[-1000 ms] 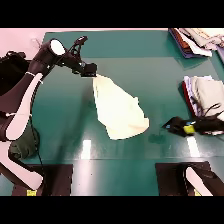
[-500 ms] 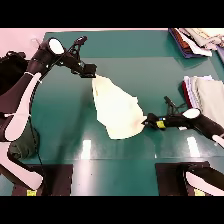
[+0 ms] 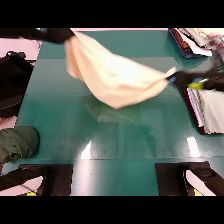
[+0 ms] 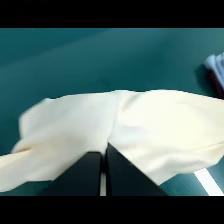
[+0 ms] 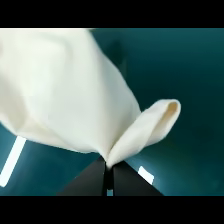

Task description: Fold the shirts.

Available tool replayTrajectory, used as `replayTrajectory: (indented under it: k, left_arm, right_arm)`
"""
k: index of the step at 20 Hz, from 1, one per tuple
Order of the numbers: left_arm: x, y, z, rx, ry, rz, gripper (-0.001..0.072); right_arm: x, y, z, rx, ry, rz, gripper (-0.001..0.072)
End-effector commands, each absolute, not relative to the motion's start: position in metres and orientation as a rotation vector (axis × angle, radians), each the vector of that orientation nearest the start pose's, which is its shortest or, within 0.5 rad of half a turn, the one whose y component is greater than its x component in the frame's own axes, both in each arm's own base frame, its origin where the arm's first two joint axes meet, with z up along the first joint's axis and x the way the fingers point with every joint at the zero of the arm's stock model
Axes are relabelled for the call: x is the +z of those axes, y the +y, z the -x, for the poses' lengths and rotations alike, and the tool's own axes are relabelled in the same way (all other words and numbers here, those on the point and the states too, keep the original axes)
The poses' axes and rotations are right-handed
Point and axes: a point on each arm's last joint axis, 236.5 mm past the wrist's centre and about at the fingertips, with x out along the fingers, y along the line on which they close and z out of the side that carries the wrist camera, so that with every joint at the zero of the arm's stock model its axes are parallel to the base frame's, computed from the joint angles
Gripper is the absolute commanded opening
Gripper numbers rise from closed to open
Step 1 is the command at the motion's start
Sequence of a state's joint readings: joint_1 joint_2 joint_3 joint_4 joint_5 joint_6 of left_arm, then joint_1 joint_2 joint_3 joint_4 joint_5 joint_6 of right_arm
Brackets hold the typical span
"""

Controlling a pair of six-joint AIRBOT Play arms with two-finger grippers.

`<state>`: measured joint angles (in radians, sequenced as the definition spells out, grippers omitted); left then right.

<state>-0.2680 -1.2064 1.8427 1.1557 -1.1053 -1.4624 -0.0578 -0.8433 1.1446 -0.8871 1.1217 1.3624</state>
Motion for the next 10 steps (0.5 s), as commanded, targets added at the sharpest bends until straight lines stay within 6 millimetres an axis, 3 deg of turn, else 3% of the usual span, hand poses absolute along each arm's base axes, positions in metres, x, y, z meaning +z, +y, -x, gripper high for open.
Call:
replayTrajectory:
  k: [1, 3, 5, 7, 10]
  left_arm:
    - [0.438, -0.174, -0.327, -0.611, 0.225, 0.074, 0.0024]
    - [0.437, -0.173, -0.315, -0.619, 0.239, 0.062, 0.0024]
    - [0.407, -0.179, -0.316, -0.639, 0.346, 0.04, 0.0024]
    - [0.357, -0.195, -0.32, -0.673, 0.487, 0.025, 0.0024]
    - [0.253, -0.229, -0.312, -0.742, 0.741, -0.002, 0.0024]
  right_arm:
    - [0.323, 0.082, -0.303, 0.408, 0.499, -0.231, 0.0018]
    - [0.345, 0.082, -0.296, 0.41, 0.462, -0.21, 0.0018]
    - [0.339, 0.087, -0.296, 0.425, 0.512, -0.217, 0.0018]
    - [0.315, 0.095, -0.3, 0.457, 0.592, -0.228, 0.0018]
    - [0.267, 0.108, -0.305, 0.492, 0.713, -0.259, 0.0019]
